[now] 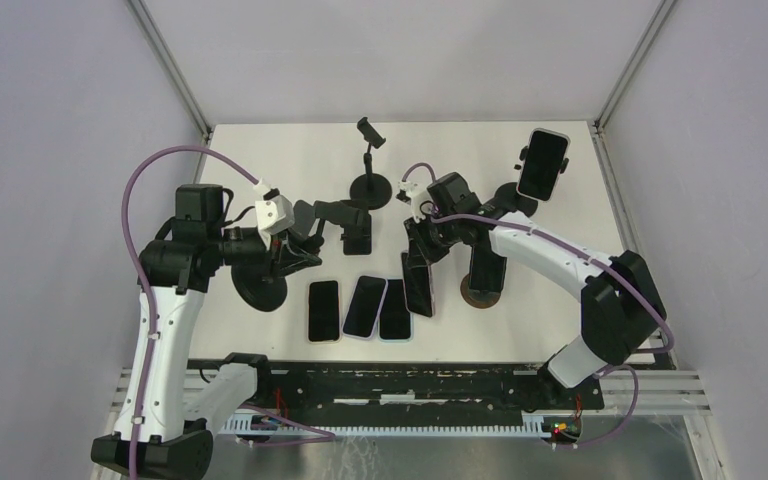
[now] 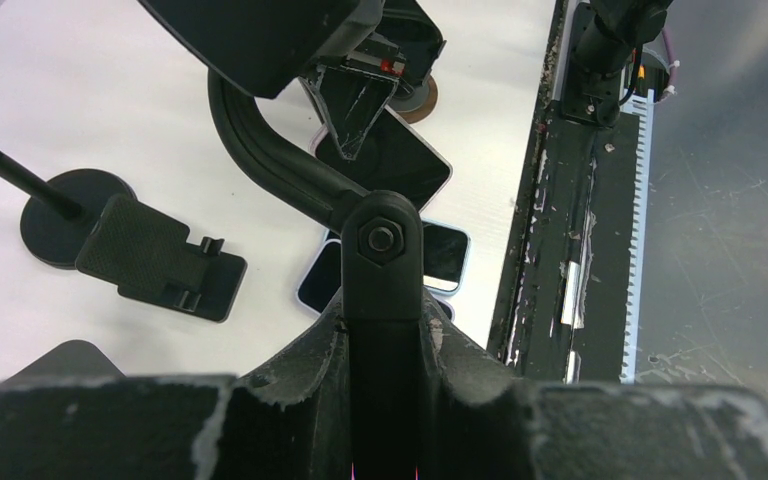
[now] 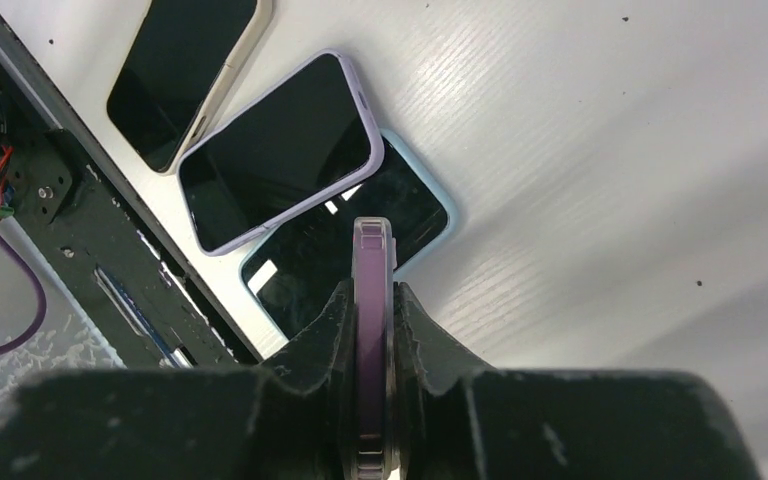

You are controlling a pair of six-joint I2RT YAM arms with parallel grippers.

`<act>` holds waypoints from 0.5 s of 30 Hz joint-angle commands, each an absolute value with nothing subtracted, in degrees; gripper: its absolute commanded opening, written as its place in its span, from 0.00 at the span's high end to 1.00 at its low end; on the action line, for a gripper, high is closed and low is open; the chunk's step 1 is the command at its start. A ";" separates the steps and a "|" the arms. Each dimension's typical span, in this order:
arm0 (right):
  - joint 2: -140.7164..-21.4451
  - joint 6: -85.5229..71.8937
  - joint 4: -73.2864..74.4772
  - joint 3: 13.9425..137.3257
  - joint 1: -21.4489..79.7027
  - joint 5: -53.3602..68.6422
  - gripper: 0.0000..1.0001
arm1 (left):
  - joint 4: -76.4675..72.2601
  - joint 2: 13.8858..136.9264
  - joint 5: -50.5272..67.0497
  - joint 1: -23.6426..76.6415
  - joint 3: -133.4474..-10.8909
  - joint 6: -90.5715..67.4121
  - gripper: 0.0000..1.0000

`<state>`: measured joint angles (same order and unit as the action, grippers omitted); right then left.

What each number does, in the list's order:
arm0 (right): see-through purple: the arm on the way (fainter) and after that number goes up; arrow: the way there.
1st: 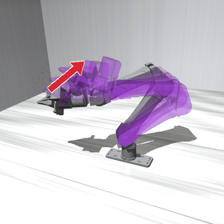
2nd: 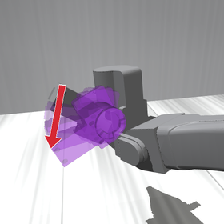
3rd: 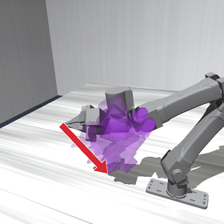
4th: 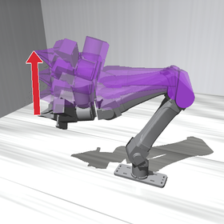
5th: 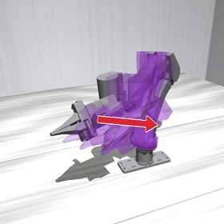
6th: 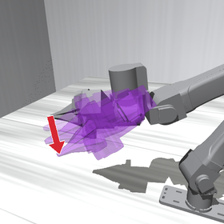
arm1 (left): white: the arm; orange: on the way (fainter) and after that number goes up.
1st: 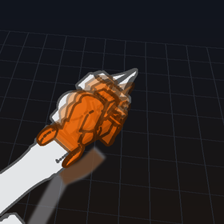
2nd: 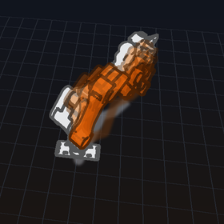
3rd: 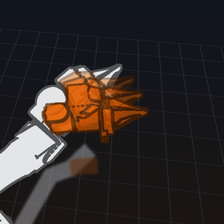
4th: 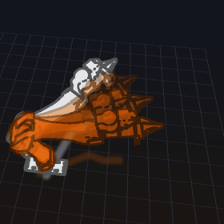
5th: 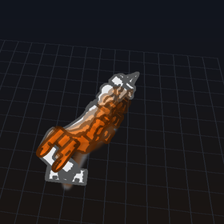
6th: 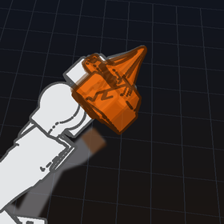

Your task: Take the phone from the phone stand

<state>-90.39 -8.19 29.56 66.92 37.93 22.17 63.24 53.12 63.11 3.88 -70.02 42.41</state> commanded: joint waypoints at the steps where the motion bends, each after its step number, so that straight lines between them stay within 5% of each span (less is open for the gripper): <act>1: -91.99 -5.45 31.14 68.13 38.74 16.06 1.00 | 60.91 52.08 65.08 3.71 -72.42 40.56 0.98; 15: -87.04 -5.70 37.19 72.51 38.81 19.22 1.00 | 62.14 53.00 65.19 3.69 -72.16 42.01 0.98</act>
